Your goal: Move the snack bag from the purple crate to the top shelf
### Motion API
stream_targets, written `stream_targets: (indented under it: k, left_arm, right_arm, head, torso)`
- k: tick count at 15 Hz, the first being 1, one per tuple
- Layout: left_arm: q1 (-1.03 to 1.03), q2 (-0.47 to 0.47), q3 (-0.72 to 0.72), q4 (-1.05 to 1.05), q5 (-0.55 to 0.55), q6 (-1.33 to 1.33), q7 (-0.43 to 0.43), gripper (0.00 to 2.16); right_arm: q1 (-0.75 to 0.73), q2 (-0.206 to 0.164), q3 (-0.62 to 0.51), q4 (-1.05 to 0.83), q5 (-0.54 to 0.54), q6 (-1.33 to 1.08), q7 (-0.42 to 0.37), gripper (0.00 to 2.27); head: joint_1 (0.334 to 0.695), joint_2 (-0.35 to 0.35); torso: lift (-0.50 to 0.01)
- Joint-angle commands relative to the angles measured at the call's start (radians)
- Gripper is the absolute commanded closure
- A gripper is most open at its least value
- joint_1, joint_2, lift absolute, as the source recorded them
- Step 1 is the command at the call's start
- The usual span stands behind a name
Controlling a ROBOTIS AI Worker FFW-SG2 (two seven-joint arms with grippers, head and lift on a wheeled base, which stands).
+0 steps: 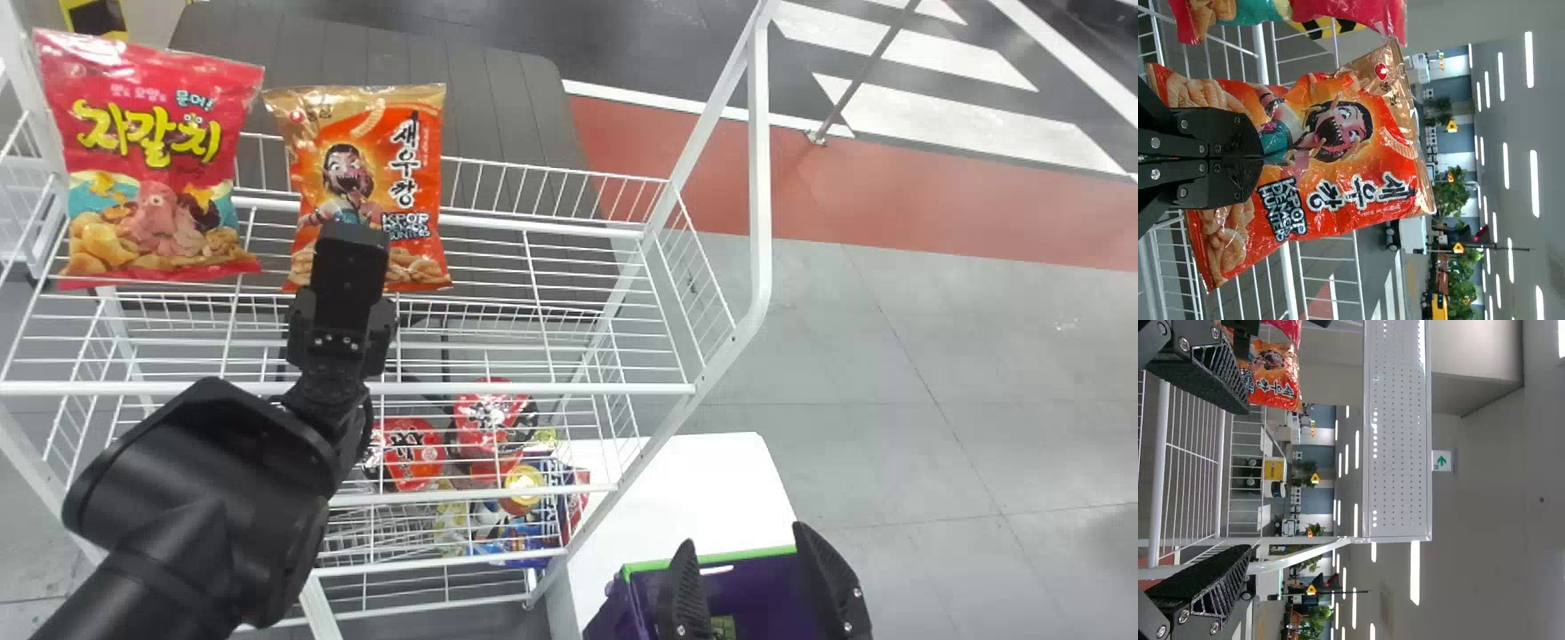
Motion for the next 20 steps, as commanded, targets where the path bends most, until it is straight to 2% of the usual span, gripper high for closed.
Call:
stream_targets:
  k: [1,7,13,20]
  left_arm:
    - [-0.009,-0.006,0.007,0.022,-0.014,-0.034,-0.009,1.39]
    - [-0.059,-0.006,0.005,0.176,-0.038,-0.175,-0.023,1.39]
    - [-0.076,-0.006,0.01,0.253,-0.122,-0.212,-0.012,1.38]
    - [-0.094,-0.006,0.022,0.331,-0.119,-0.285,-0.015,1.32]
  right_arm:
    - [0.0,0.002,0.002,0.002,0.006,-0.012,0.0,0.09]
    - [0.008,0.007,0.007,0.004,0.02,-0.07,0.0,0.09]
    - [0.011,0.01,0.008,0.01,0.025,-0.113,0.0,0.09]
    - [0.004,0.01,0.019,0.015,0.029,-0.116,0.0,0.09]
  head:
    - [0.695,-0.35]
    - [0.695,-0.331]
    - [0.695,-0.318]
    - [0.695,-0.287]
  torso:
    - [0.003]
    - [0.003]
    - [0.003]
    - [0.003]
